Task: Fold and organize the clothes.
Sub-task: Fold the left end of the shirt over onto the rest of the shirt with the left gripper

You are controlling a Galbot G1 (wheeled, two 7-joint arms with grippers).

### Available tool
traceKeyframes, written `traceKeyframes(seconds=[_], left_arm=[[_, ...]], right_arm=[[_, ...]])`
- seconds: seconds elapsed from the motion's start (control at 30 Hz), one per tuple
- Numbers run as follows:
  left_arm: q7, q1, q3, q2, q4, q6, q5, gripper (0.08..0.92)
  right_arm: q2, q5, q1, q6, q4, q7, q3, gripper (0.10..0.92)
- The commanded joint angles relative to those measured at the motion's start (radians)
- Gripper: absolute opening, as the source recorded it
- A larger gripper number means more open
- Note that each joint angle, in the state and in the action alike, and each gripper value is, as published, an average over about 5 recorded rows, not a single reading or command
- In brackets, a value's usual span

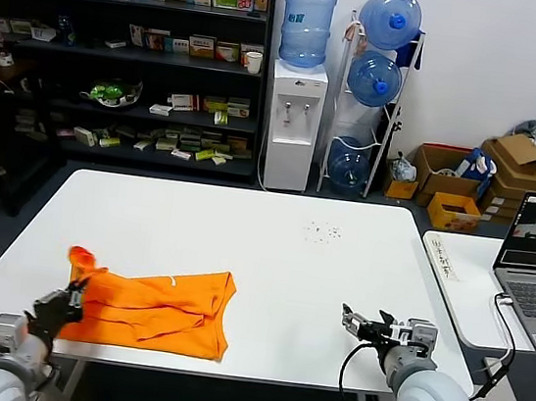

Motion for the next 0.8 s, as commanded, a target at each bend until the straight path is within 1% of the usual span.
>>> traceKeyframes(seconds=[0.03, 0.17, 0.27, 0.53, 0.73, 0.8], left_arm=[[-0.136, -0.173, 0.238, -0.149, -0.09, 0.128, -0.381, 0.13], [-0.146, -0.208, 0.27, -0.184, -0.071, 0.13, -0.36, 0.13], [-0.152, -0.221, 0.29, -0.195, -0.074, 0.134, -0.338, 0.13], [-0.17, -0.219, 0.327, -0.198, -0.098, 0.152, -0.303, 0.13], [-0.16, -0.203, 0.327, -0.196, -0.088, 0.173, -0.274, 0.13], [-0.153, -0.201, 0.326, -0.199, -0.084, 0.175, -0.271, 0.151]], right_arm=[[0.011, -0.003, -0.003, -0.001, -0.011, 0.007, -0.001, 0.823], [0.016, -0.005, -0.004, -0.002, -0.014, 0.01, 0.0, 0.823], [0.021, -0.006, -0.003, -0.002, -0.018, 0.011, 0.0, 0.823], [0.024, -0.006, -0.002, -0.002, -0.019, 0.012, -0.002, 0.823], [0.021, -0.005, -0.002, -0.002, -0.018, 0.012, -0.003, 0.823], [0.021, -0.005, -0.001, -0.002, -0.018, 0.012, -0.004, 0.823]])
